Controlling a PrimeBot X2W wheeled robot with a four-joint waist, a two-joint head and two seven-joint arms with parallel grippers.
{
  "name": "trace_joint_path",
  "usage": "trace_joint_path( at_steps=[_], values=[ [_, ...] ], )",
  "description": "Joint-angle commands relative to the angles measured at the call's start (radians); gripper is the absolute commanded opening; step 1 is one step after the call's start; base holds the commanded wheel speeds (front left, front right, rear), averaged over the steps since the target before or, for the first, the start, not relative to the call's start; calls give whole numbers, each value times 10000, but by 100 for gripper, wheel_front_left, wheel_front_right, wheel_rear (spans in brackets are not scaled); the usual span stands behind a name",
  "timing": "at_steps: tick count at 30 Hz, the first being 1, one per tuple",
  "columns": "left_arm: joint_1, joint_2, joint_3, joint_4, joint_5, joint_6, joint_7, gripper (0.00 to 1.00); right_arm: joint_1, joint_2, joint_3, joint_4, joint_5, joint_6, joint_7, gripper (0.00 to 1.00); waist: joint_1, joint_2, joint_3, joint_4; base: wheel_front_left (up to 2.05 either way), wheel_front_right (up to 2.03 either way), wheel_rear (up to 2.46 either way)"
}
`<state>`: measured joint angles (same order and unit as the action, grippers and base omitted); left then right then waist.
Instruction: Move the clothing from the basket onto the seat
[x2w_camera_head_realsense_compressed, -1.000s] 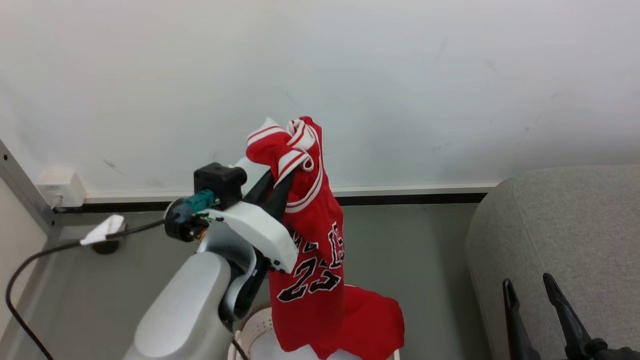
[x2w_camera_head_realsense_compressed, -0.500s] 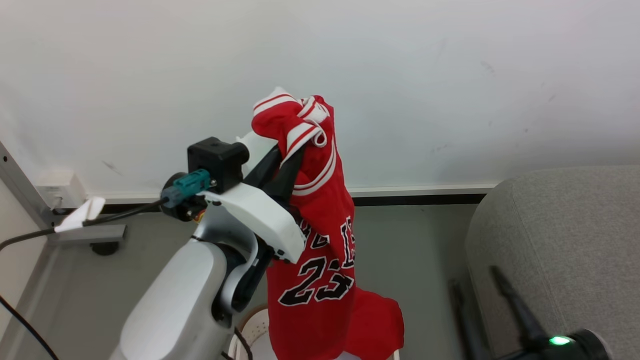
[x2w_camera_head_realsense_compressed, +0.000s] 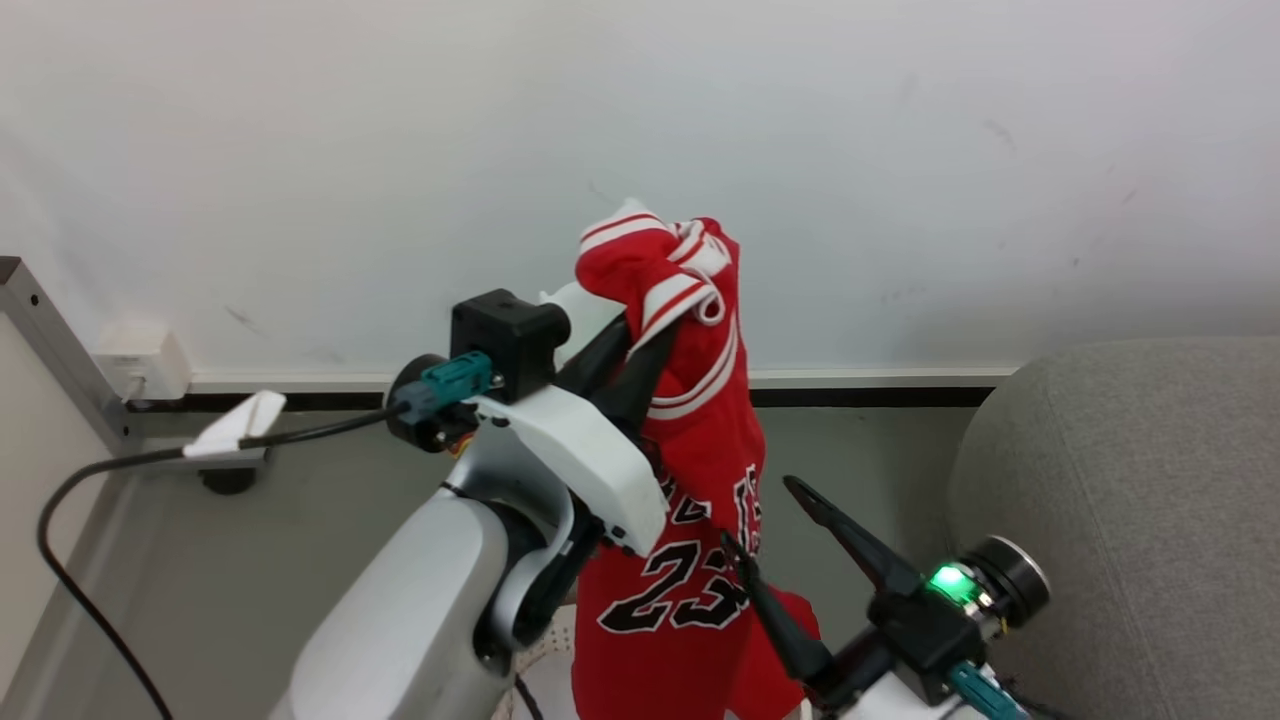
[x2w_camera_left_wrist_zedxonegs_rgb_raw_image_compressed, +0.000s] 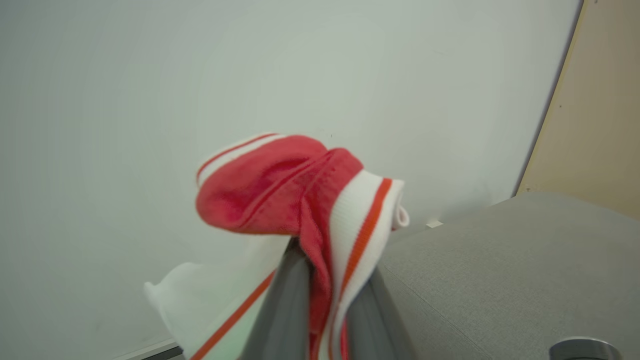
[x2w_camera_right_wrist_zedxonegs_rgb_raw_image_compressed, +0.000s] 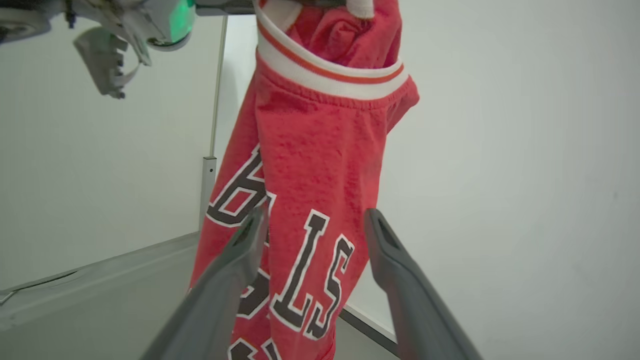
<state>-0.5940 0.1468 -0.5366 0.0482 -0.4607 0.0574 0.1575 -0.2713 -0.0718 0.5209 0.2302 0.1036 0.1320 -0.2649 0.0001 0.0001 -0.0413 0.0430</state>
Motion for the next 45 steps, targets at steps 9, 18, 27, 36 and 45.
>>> trace_joint_path(
  at_steps=[9,18,27,36,45],
  values=[
    [-260,-302,-452,159,-116,-191,64,0,-1577,200,283,2349,-587,-25,7,100,-1,-1,33,254,0,0,0],
    [-336,-409,-607,454,-280,-254,-11,0,-2237,206,818,3277,1394,-25,8,0,-1,-1,72,239,0,0,0],
    [-239,-198,-405,751,-332,-133,-136,0,-2417,204,656,3143,3016,-25,6,0,-1,-1,113,100,0,0,0],
    [139,249,-420,1176,-223,-122,-130,100,-2393,205,-404,2655,4046,-25,6,0,-1,-1,156,-155,0,0,0],
    [925,546,-572,1399,-355,-373,-664,100,-2454,207,-1589,2247,3978,-25,6,0,-1,-1,238,-328,0,0,0]
  ],
)
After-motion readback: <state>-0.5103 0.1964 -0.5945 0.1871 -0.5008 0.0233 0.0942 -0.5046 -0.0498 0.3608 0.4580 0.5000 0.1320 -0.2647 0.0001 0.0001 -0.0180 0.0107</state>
